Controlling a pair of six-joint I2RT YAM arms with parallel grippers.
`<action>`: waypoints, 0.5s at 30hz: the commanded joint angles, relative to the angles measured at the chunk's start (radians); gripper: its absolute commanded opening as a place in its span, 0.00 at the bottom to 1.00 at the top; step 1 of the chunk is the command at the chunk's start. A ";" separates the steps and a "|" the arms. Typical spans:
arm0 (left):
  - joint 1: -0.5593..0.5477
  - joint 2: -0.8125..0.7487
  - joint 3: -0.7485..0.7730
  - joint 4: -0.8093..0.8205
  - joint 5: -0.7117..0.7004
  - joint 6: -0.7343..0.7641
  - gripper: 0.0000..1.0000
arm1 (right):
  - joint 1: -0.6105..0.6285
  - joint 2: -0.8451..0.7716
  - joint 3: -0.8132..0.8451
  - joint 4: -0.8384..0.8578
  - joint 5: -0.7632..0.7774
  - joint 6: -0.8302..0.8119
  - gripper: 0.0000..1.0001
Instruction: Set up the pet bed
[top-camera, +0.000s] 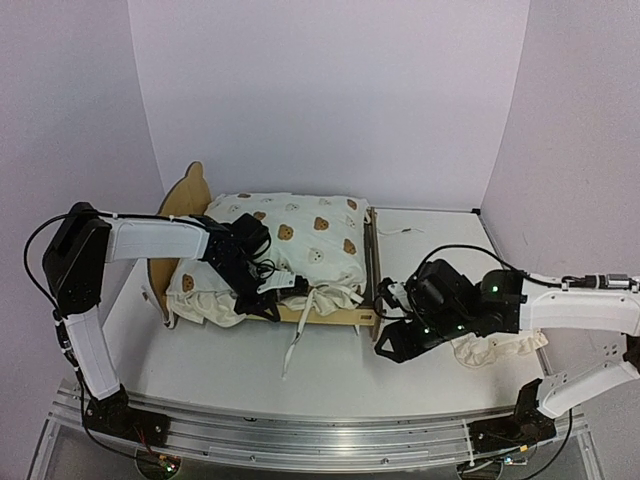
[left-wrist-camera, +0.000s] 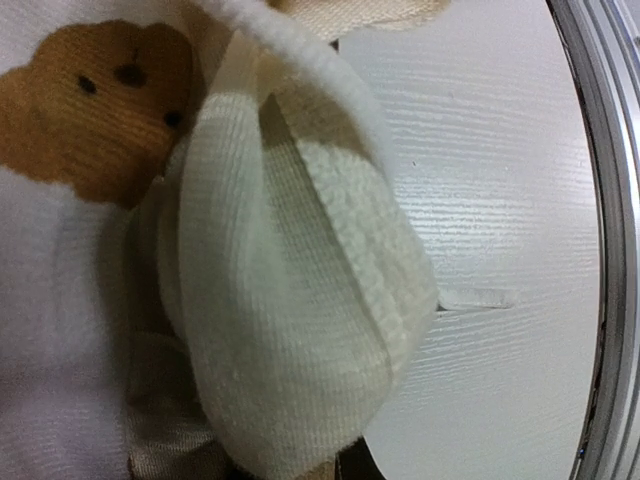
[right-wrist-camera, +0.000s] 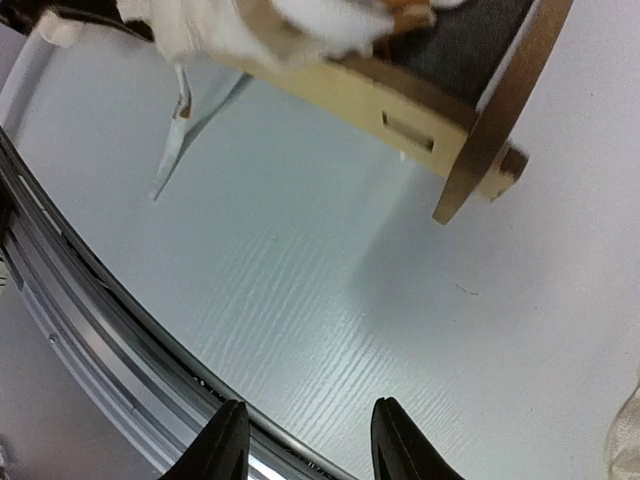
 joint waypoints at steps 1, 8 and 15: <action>0.005 -0.023 0.217 -0.109 0.084 -0.249 0.00 | 0.032 -0.092 -0.170 0.361 0.160 -0.065 0.43; -0.039 -0.011 0.386 -0.254 0.205 -0.333 0.00 | 0.038 0.003 -0.360 0.907 0.378 -0.210 0.39; -0.057 -0.004 0.449 -0.283 0.231 -0.342 0.00 | 0.034 0.185 -0.349 1.257 0.669 -0.424 0.34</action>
